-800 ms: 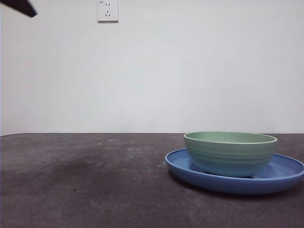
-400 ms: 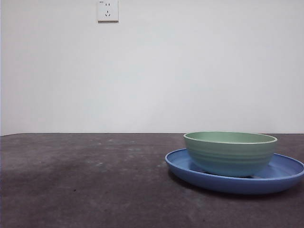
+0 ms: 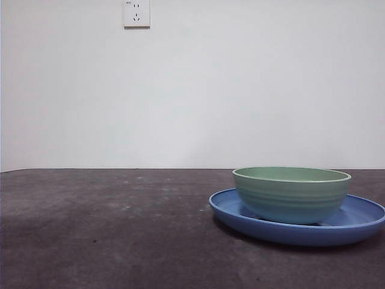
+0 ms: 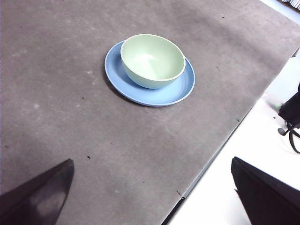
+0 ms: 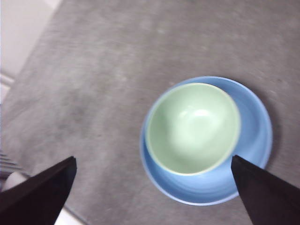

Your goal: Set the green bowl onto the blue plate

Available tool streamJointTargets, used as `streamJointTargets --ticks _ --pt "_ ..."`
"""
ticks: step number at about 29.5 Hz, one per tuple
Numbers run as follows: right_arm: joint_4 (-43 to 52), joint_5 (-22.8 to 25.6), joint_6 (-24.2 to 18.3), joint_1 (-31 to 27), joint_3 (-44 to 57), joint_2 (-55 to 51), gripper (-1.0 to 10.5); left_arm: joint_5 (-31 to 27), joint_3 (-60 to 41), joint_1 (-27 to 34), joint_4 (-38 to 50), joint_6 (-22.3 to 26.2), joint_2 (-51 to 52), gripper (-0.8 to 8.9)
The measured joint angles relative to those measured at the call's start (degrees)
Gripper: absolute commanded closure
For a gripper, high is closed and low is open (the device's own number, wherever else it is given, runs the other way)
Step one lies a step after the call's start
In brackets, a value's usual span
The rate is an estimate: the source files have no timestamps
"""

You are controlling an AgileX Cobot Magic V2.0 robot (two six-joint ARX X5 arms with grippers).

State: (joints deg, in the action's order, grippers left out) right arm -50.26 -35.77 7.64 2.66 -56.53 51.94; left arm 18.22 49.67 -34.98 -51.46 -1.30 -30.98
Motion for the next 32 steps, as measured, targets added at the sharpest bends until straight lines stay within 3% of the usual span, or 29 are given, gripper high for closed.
streamJointTargets --ticks 11,15,32 --pt "1.0 0.0 -6.1 -5.8 0.0 19.8 3.5 0.0 0.0 0.0 0.0 -2.6 1.7 1.88" --pt "3.5 0.0 -8.2 -5.8 0.0 27.1 4.8 0.0 0.0 0.0 0.0 -2.7 1.9 1.88" --pt "11.5 1.6 -9.4 -5.9 0.0 40.8 6.9 0.0 0.0 0.0 0.0 -2.7 1.9 1.88"
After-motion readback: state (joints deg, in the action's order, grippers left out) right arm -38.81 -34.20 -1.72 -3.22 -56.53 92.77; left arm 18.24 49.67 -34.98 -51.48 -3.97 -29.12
